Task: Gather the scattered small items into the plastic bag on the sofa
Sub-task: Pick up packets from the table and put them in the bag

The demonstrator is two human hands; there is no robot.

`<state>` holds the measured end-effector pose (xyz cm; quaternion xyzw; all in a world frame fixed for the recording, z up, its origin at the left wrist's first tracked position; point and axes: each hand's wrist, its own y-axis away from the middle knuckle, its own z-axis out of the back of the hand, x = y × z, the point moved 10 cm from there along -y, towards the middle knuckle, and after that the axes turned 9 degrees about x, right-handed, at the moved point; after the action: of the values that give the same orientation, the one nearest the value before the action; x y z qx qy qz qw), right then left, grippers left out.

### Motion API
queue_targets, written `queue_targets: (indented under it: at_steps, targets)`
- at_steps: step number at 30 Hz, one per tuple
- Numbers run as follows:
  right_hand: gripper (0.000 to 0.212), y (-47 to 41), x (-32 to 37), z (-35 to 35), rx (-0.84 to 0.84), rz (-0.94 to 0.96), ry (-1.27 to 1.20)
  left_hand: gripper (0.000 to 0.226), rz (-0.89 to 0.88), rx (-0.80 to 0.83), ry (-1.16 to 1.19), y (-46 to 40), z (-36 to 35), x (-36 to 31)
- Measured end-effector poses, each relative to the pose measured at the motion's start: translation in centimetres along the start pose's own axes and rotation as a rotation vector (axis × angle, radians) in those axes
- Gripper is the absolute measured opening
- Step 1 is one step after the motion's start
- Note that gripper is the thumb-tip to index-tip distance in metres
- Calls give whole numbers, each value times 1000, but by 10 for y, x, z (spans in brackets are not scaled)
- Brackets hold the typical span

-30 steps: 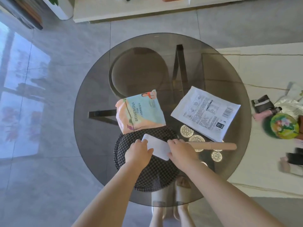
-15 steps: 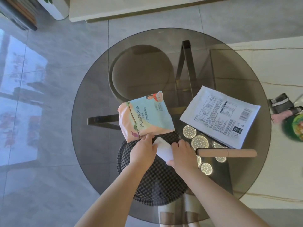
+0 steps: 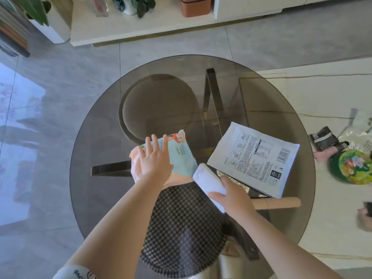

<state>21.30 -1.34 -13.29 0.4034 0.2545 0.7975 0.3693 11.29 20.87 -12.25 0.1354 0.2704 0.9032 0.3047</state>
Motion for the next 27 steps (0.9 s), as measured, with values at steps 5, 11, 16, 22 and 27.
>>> queue_targets:
  at_steps: [5, 11, 16, 22, 27]
  targets:
    - [42, -2, -3, 0, -9, -4, -70, 115, 94, 132, -64, -15, -10, 17]
    - [38, 13, -7, 12, -48, -23, -225, 97, 231, 216, 147, 11, -29, 19]
    - [36, 36, -19, 29, -117, -64, -350, 77, 406, 257, 518, 42, -53, 29]
    - [37, 53, -26, 36, -150, -82, -417, 73, 512, 325, 670, 64, -75, 32]
    - [36, 77, -30, 43, -163, -104, -586, 54, 398, 308, 869, 80, -63, 20]
